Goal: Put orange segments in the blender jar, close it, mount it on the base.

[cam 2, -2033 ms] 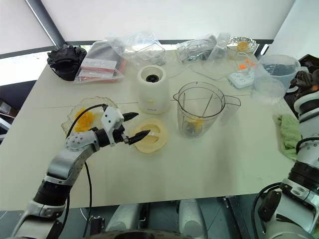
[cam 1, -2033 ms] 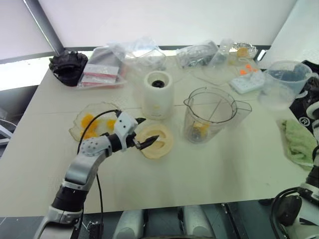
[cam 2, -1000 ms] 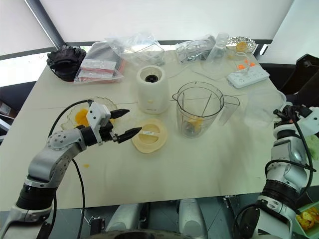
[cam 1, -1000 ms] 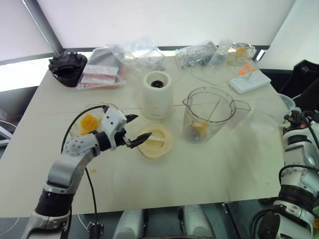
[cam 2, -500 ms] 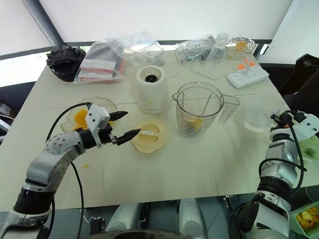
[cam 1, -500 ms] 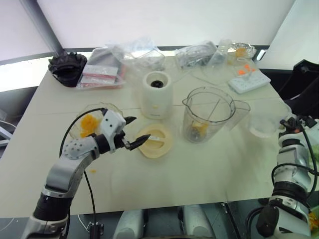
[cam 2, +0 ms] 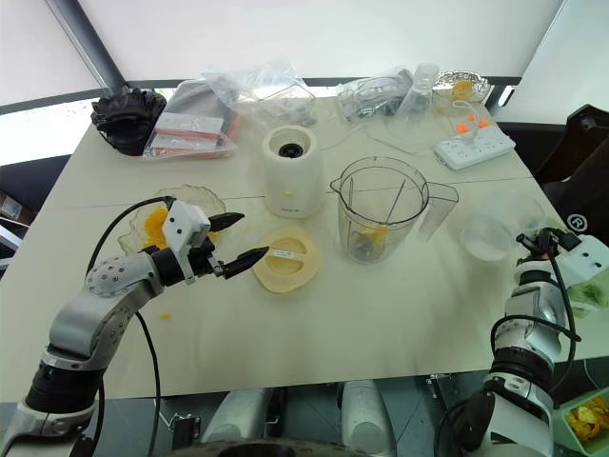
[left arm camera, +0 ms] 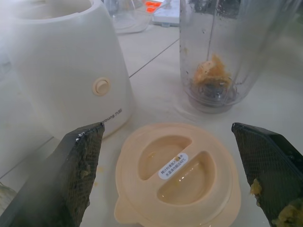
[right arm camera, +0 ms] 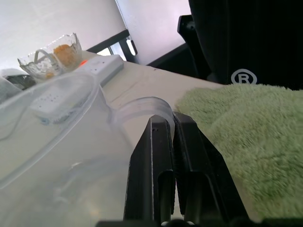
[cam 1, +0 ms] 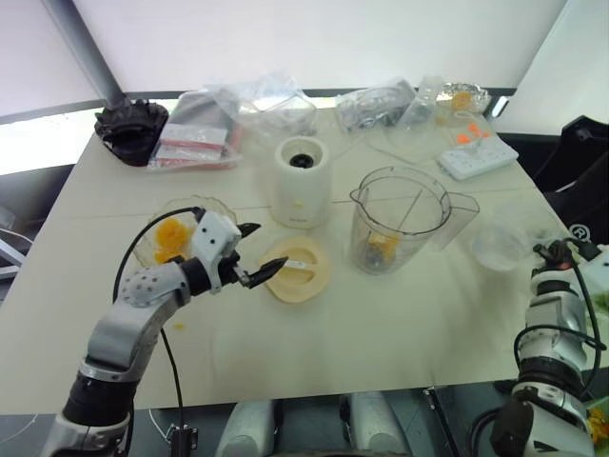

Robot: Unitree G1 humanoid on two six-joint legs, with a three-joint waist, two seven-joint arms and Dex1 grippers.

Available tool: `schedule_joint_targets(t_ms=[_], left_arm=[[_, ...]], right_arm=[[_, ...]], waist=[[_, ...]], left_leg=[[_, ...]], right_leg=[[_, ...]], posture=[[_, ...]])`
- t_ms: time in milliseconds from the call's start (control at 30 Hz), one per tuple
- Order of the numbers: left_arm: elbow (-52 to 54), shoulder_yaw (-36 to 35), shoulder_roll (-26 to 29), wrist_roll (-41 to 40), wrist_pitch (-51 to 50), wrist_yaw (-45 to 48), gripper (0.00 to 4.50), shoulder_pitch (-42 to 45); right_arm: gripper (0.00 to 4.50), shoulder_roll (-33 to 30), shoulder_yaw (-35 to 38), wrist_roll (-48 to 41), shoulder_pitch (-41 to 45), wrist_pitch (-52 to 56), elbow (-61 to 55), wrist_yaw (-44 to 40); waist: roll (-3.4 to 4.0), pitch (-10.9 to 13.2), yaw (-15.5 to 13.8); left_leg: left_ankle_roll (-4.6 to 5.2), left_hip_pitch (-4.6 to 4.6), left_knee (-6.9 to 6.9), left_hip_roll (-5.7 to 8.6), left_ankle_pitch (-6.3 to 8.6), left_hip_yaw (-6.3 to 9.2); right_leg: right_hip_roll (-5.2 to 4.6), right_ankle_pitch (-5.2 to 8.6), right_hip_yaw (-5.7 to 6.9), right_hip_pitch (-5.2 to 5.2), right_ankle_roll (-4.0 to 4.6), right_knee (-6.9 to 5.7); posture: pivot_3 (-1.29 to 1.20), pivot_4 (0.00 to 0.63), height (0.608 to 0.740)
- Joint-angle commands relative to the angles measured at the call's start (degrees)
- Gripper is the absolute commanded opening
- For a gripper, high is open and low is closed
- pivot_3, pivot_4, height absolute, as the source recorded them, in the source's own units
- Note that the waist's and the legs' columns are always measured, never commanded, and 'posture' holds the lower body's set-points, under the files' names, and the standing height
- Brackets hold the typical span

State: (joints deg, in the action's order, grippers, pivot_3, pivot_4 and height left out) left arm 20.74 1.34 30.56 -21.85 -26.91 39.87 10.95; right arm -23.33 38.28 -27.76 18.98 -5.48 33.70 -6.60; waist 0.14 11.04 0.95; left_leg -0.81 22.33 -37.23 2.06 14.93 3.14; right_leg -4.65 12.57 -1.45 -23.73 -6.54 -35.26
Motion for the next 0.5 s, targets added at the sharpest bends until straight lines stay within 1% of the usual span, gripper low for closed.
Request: schedule_joint_targets(t_ms=[33,333,500], left_arm=[[1.8,0.0,0.1,-0.2,0.4,0.2,4.5,0.3],[0.8,0.9,-0.7,0.3,0.8,0.5,4.5,1.4],[0.8,1.4,-0.9,0.3,0.8,0.4,4.5,1.4]], right_arm=[[0.04,0.9,-0.5,0.3,-3.0,0.1,-4.8,0.5],[0.04,1.0,-2.4,0.3,-6.9,4.5,-10.5,-0.1],[0.04,1.0,-3.3,1.4,-8.0,5.0,-11.3,0.4]], waist=[[-0.02,0.0,0.0],[-0.04,0.0,0.0],[-0.07,0.0,0.1]], left_leg=[[0.0,-0.01,0.0,0.0,0.0,0.01],[0.0,-0.12,-0.02,-0.01,0.0,0.04],[0.0,-0.18,-0.01,-0.01,0.0,0.04]], right_leg=[[0.0,0.01,0.0,0.02,0.01,0.0],[0.0,0.1,0.01,0.13,0.18,0.0],[0.02,0.1,0.0,0.17,0.18,0.0]], posture=[[0.0,0.15,0.74],[0.0,0.15,0.74],[0.0,0.15,0.74]])
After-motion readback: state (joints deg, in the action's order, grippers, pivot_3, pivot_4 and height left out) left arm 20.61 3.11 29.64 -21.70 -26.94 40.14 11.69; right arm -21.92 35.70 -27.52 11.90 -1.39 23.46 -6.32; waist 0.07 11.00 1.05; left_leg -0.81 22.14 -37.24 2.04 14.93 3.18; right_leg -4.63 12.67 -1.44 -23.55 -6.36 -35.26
